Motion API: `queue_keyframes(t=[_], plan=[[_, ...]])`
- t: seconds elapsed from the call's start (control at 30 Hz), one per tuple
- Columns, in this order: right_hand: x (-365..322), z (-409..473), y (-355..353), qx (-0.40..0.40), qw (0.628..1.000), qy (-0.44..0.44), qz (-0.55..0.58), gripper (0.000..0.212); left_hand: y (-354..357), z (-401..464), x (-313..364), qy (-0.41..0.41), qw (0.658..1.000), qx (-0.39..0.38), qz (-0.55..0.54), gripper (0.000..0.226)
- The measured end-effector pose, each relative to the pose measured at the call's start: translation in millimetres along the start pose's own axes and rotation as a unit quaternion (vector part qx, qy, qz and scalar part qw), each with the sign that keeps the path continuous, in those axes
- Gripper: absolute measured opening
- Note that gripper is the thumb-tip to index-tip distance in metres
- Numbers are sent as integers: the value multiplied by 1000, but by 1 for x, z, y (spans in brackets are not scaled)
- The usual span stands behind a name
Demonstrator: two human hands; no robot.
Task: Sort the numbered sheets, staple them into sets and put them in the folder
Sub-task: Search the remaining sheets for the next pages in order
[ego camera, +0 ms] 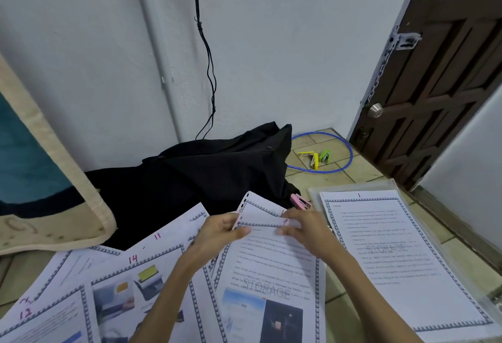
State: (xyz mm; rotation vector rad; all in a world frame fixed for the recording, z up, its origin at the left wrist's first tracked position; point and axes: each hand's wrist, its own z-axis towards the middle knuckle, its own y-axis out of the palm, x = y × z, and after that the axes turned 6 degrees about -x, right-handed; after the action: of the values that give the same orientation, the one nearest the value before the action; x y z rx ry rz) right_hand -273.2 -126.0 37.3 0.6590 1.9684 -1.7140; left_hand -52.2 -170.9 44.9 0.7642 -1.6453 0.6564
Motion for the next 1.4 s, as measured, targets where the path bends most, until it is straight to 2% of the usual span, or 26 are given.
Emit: queue_keyframes(t=[0.03,0.1,0.17,0.2,0.27,0.37,0.63,0.8,1.0,1.1,1.17,1.23,1.3,1.4], plan=[[3,-5,3,-5,999,-17,33,34,-3,0,1,-4,1000,-8,-26,30],[5,-18,10,9,996,-57,61,35,-9,6,5,-13,996,51,-71,37],[4,-27,15,32,994,-90,52,59,-16,17,10,-29,989,136,-38,37],[4,-29,17,35,994,-93,50,67,-18,22,11,-48,988,150,7,38],[4,-30,17,24,995,-78,61,70,-18,30,15,-94,986,125,62,43],[2,-26,16,18,996,-60,65,63,-16,38,21,-135,986,87,40,46],[1,-14,16,22,996,-34,84,64,-15,36,27,-111,990,72,38,35],[3,-9,16,18,993,-26,113,80,-13,28,30,-121,992,34,0,52],[4,-4,14,18,992,-13,124,76,-9,22,30,-131,991,19,-11,62],[5,-7,13,20,991,-29,127,59,-8,21,27,-152,988,27,-24,73],[7,-10,14,32,987,-37,151,69,-9,21,25,-158,987,38,-23,79],[8,-15,15,44,983,-41,173,74,-12,20,22,-136,989,66,2,73],[7,-20,17,65,978,-31,195,68,-15,17,18,-97,986,128,52,56],[7,-24,19,98,971,-17,216,69,-26,14,11,-67,947,199,242,24]])
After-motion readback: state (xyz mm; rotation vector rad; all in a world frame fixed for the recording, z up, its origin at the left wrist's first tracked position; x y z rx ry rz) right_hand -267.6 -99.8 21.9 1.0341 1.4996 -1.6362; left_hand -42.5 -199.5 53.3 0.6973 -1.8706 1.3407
